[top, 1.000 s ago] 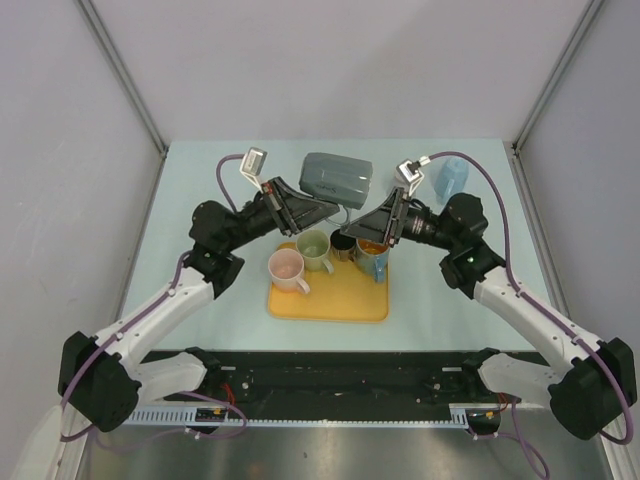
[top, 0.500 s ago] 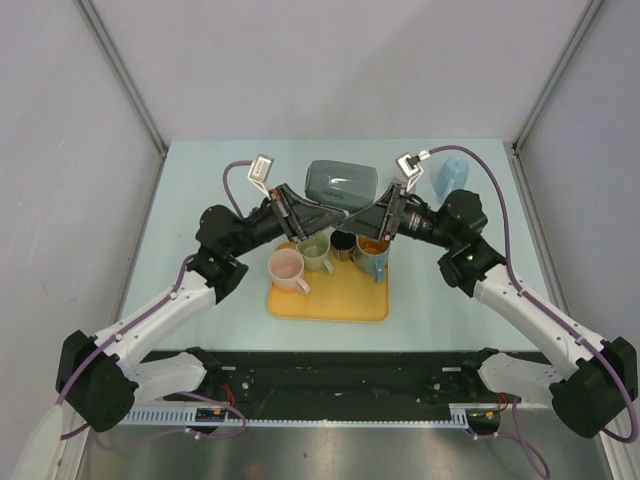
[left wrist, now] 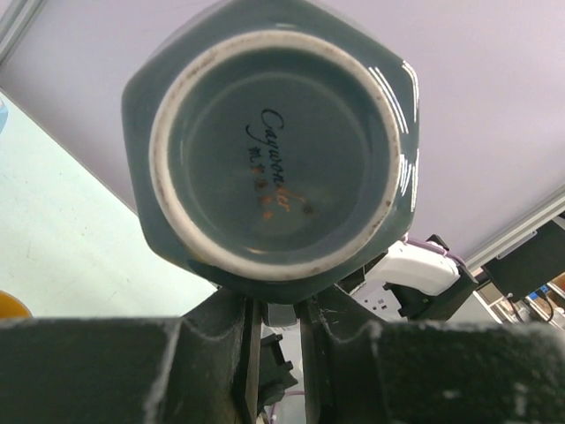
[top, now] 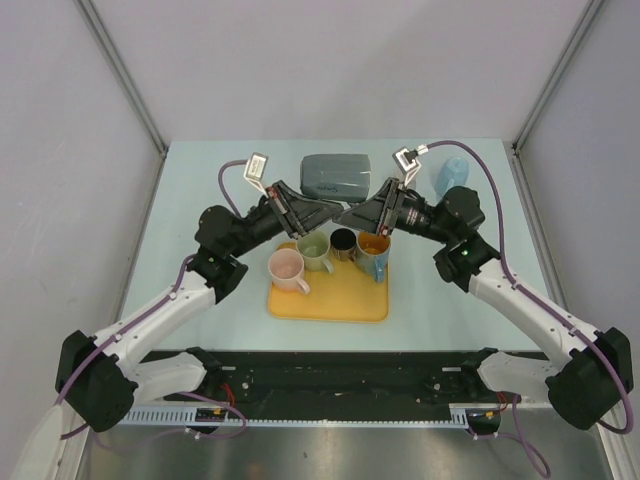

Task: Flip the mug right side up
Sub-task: Turn over the cup at the center of the board.

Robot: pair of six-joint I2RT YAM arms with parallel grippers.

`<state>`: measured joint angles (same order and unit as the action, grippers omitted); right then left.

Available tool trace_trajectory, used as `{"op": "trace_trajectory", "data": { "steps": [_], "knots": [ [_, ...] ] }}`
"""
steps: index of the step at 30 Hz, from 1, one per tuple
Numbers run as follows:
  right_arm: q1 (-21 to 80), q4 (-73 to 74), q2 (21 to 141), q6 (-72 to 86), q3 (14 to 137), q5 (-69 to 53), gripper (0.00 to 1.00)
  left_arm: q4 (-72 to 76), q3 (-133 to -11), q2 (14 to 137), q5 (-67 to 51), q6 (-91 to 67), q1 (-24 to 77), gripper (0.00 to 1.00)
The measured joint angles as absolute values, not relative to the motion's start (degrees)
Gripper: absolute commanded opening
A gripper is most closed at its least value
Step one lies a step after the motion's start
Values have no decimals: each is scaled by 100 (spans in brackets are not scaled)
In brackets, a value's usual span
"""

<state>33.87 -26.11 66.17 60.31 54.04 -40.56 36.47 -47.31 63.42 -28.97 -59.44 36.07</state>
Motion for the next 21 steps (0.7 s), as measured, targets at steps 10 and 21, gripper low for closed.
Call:
{"op": "trace_trajectory", "data": {
  "steps": [10, 21],
  "knots": [
    [3380, -2773, 6685, 6049, 5430, -4281, 41, 3684, -4731, 6309, -2912, -5944, 3636, 0],
    [3323, -2735, 6689, 6034, 5468, -4696, 18, 3675, -4737, 6311, -3030, -5951, 3739, 0]
  ]
}}
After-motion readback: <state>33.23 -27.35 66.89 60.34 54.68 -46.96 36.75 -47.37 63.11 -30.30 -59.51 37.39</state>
